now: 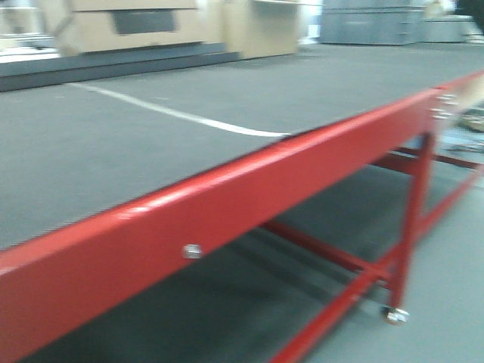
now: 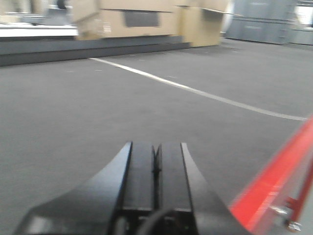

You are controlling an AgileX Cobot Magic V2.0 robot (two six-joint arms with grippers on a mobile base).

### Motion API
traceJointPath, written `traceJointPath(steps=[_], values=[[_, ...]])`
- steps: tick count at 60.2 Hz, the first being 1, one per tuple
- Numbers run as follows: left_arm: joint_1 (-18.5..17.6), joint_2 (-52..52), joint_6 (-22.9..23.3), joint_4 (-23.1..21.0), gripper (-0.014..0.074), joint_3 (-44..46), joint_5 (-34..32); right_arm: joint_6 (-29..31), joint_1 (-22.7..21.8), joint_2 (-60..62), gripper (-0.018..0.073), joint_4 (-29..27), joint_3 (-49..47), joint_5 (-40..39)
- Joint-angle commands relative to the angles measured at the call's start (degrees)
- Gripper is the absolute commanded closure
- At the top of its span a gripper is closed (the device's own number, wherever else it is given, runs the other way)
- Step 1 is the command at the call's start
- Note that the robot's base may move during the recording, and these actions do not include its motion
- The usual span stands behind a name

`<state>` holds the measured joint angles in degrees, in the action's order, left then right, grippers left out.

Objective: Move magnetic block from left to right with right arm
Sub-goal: 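Drive the base past the red-framed table toward the office chair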

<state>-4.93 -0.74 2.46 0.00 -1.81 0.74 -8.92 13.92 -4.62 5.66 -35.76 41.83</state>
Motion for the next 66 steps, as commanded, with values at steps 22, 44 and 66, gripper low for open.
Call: traceJointPath(steps=[22,44,66], values=[[-0.04,-0.78,0.25,0.0,0.0713,-0.55,-5.09,0.64,-0.35,-0.96,0.043,0.45,-1.19,-5.27],[-0.04,-0.78,0.25,0.0,0.0713,-0.55,-5.09,0.64,-0.35,-0.96,0.043,0.45,-1.19,-5.27],[-0.04,-0.78,0.25,0.0,0.0713,-0.55,-5.09,0.64,-0.35,-0.96,0.043,0.45,-1.19,-5.27]])
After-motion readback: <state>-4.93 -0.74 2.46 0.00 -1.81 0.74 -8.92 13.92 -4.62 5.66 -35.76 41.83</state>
